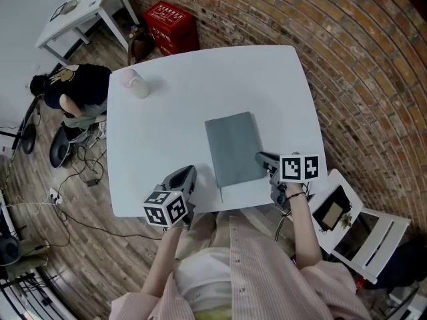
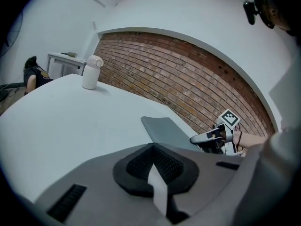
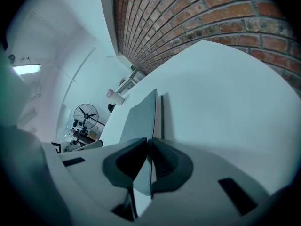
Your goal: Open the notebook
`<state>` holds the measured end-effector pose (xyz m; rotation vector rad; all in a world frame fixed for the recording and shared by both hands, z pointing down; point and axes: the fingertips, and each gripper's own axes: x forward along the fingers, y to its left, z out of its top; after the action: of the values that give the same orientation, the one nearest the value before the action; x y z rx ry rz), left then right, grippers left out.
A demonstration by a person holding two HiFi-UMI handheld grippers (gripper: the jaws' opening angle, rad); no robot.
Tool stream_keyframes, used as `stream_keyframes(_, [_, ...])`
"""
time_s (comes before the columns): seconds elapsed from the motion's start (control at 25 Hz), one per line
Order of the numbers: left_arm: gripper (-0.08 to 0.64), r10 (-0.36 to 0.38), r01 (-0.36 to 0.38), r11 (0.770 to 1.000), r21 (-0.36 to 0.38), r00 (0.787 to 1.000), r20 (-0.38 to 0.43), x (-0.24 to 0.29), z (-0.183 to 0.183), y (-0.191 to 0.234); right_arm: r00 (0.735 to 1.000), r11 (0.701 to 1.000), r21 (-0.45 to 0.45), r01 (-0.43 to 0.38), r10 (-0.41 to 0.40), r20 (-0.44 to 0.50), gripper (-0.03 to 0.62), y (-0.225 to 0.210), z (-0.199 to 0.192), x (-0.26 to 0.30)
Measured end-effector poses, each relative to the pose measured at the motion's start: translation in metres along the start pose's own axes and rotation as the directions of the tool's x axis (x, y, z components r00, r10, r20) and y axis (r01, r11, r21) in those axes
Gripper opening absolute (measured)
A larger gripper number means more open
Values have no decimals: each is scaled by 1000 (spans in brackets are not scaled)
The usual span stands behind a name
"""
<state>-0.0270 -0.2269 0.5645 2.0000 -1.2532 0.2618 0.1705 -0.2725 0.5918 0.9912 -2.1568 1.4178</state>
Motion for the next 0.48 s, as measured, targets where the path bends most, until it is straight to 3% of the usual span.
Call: stream_keyframes(0.48, [-8,43,-43,999,-8,997,65,-16,5,4,996,997,-17,-75,76,44,31,33,13,-16])
